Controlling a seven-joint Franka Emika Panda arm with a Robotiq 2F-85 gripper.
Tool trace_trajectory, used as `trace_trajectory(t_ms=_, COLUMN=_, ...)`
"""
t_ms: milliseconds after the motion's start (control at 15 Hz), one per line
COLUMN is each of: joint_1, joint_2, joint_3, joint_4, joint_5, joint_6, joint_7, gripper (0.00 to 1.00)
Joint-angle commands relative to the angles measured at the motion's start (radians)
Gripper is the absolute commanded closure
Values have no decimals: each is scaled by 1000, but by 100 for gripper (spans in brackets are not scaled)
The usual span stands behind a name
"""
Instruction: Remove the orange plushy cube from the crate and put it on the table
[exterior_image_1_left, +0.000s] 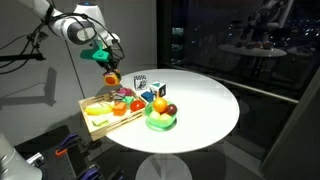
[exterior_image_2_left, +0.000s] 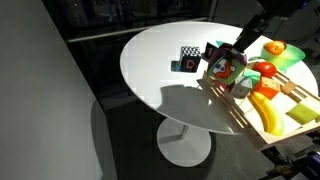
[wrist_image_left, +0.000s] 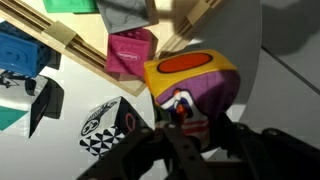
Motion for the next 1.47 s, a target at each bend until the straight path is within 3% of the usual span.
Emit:
trace_trajectory(t_ms=0, joint_1=-9, joint_2=75, joint_3=18, joint_4=51, joint_5=-7, joint_6=48, joint_7=61, gripper=72)
trace_trajectory(t_ms=67, joint_1=-12, joint_2=89, joint_3=22, joint_4=53, joint_5=-12, joint_6=56, joint_7=71, gripper=38)
trace_trajectory(t_ms=200, joint_1=-18, joint_2=109, joint_3=27, joint_4=59, joint_5=-24, joint_6=66, joint_7=94, gripper=31)
trace_trajectory(t_ms=467, joint_1=-31, joint_2=134, joint_3=31, joint_4=63, joint_5=-30, joint_6=65, joint_7=112, gripper=1)
trace_trajectory(t_ms=1000, joint_1=-55, joint_2=151, joint_3=33, joint_4=82, joint_5=-7, joint_6=5, joint_7=120, gripper=0)
trace_trajectory(t_ms=1400, joint_1=-70, joint_2=132, joint_3=28, joint_4=98, joint_5=3, joint_6=-154, joint_7=119, gripper=0)
